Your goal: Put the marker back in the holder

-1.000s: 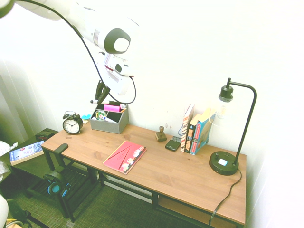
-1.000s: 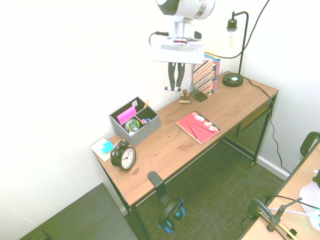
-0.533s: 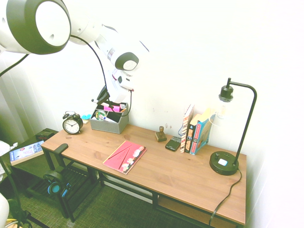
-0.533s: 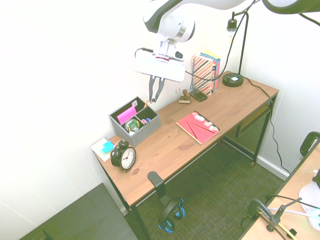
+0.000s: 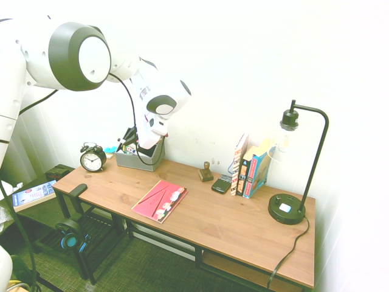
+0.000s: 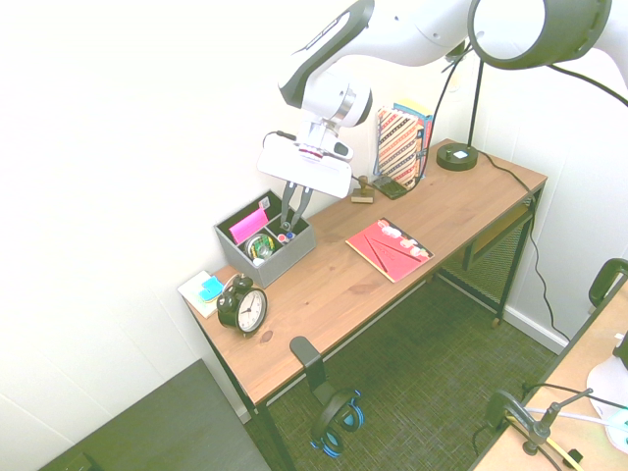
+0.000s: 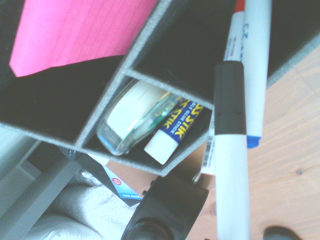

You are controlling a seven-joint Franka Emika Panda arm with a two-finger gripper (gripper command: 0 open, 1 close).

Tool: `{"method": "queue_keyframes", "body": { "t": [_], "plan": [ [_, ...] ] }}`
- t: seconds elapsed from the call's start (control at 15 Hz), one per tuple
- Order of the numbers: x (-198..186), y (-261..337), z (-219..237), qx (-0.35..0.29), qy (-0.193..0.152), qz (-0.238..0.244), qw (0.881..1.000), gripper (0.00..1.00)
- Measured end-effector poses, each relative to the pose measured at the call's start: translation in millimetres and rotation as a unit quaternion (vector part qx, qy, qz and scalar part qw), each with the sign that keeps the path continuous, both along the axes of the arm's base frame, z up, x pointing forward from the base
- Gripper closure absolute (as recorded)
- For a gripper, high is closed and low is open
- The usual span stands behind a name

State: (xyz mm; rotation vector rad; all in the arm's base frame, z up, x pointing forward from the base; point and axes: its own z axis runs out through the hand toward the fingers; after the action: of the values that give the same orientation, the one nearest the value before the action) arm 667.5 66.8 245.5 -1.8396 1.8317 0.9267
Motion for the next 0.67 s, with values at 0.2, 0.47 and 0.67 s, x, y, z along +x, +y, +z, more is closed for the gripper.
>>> {"method": "queue_keyframes", "body": {
  "t": [0.2,0.47,0.67],
  "plan": [
    [9.6,-8.2,-13.0,-0.002,-0.001,-0.008,1.000,0.00],
    [23.6,-13.7,-24.9,0.002,-0.002,-0.009,1.000,0.00],
    [30.2,-15.8,-25.5,0.007,-0.002,-0.005,1.000,0.00]
  ]
}}
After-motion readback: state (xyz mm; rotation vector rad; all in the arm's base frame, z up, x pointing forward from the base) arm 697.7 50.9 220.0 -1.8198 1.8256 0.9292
